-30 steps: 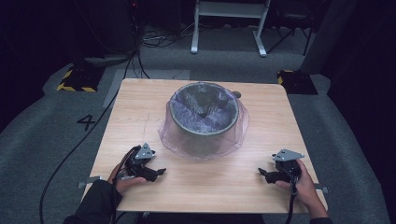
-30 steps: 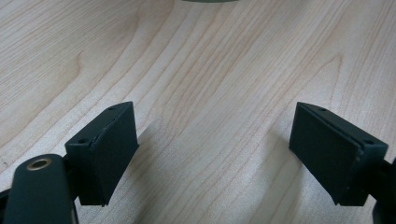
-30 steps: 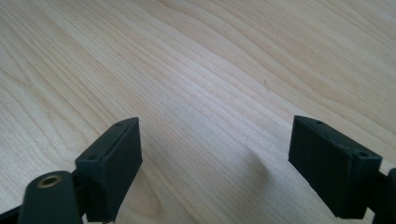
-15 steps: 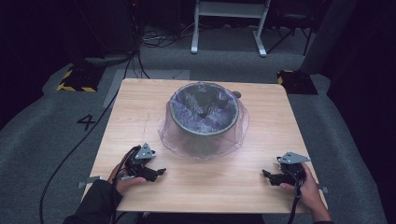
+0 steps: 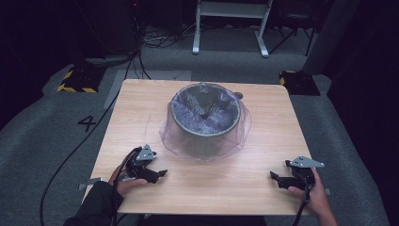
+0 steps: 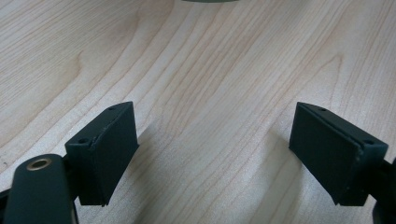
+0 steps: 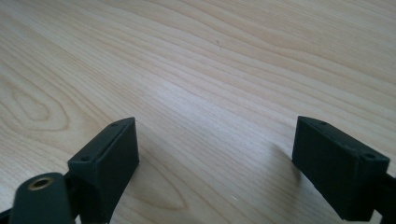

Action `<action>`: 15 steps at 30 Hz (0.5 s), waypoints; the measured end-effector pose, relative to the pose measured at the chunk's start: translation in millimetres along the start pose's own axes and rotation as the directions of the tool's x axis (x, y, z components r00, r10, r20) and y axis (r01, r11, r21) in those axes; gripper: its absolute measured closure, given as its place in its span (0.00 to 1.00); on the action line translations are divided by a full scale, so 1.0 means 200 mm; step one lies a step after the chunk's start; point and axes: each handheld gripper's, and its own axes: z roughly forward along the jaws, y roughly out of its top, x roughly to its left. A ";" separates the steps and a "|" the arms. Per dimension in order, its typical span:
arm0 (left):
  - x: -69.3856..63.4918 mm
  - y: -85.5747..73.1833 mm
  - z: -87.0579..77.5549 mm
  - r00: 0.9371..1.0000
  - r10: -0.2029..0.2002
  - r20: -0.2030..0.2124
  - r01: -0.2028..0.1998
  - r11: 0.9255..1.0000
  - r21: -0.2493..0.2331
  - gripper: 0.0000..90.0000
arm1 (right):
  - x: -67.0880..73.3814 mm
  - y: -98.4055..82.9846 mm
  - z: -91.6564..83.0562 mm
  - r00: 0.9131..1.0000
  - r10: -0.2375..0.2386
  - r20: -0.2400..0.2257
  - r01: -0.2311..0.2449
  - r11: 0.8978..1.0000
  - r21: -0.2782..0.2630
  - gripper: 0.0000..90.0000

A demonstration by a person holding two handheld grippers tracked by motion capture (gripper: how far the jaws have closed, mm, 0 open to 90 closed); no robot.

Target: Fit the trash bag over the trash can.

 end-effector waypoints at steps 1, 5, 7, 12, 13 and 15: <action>0.00 0.00 0.00 1.000 0.000 0.000 0.000 1.000 0.000 0.16 | -0.01 0.00 0.00 1.000 0.009 0.010 -0.009 1.000 0.000 0.16; 0.00 0.00 0.00 1.000 -0.002 -0.001 0.002 1.000 0.000 0.16 | -0.04 -0.02 -0.02 0.999 0.041 0.027 -0.041 0.999 0.004 0.16; 0.00 0.00 0.00 1.000 0.000 -0.002 0.000 1.000 0.000 0.16 | -0.05 -0.03 -0.03 0.998 0.050 0.030 -0.050 0.999 0.005 0.16; 0.00 0.00 0.00 1.000 -0.001 -0.002 0.001 1.000 0.000 0.16 | -0.09 -0.06 -0.06 0.996 0.068 0.052 -0.069 0.998 0.005 0.16; 0.00 0.00 0.00 1.000 0.000 -0.002 0.000 1.000 0.000 0.16 | -0.09 -0.06 -0.07 0.996 0.072 0.056 -0.072 0.997 0.004 0.16; 0.00 0.00 0.00 1.000 0.000 -0.002 0.000 1.000 0.000 0.16 | -0.11 -0.07 -0.08 0.994 0.082 0.068 -0.082 0.997 0.001 0.16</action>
